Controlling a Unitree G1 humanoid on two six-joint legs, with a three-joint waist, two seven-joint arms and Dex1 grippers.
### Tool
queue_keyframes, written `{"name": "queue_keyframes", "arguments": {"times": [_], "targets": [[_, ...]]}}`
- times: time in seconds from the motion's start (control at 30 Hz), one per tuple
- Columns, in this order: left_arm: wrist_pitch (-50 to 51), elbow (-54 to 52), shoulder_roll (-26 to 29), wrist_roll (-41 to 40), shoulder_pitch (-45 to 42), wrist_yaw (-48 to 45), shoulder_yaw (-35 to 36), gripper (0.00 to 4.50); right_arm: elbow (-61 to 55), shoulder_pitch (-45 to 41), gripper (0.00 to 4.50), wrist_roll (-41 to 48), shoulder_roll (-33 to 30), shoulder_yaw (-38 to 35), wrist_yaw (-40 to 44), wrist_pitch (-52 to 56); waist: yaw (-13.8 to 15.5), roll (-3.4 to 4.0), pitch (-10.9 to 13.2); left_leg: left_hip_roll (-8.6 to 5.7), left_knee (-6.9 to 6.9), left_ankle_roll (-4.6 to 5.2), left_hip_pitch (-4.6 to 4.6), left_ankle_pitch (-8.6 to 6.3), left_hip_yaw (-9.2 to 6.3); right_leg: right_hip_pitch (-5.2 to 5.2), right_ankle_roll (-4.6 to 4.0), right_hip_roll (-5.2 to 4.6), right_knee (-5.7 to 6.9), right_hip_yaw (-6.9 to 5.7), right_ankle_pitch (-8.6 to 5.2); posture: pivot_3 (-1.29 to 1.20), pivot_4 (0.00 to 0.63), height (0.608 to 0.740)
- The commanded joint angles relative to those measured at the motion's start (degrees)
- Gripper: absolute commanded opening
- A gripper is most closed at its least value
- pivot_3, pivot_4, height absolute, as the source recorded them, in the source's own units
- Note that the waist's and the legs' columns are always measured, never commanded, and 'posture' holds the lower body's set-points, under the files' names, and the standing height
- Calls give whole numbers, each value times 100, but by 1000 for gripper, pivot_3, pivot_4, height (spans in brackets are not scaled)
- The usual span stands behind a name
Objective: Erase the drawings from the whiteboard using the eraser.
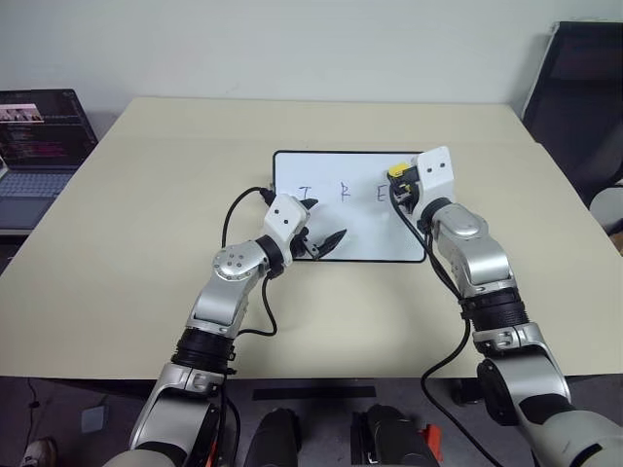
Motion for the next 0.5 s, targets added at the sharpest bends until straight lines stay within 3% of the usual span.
{"name": "queue_keyframes", "arguments": {"times": [0.03, 0.33, 0.5], "targets": [[-60, -232, 2, -24, -93, 55, 97, 4500, -73, -191, 1067, -76, 14, -3, 28, -99, 1, 0, 0, 0, 0, 0, 0, 0, 0, 0, 0, 0, 0, 0, 0, 0, 150, 740], [-101, -215, -6, -17, -117, 95, 113, 4500, -48, -182, 1067, -197, 62, 202, 203, 303, -16, 0, 0, 0, 0, 0, 0, 0, -1, 0, 0, -1, 1, 1, 0, 0, 150, 740], [-120, -239, 13, -14, -78, 152, 135, 4500, -514, 418, 1067, -391, -39, 604, 477, 793, -16, -2, -3, 1, 1, 0, 1, 0, -4, 2, 0, -1, 2, -2, 0, 0, 150, 740]]}}
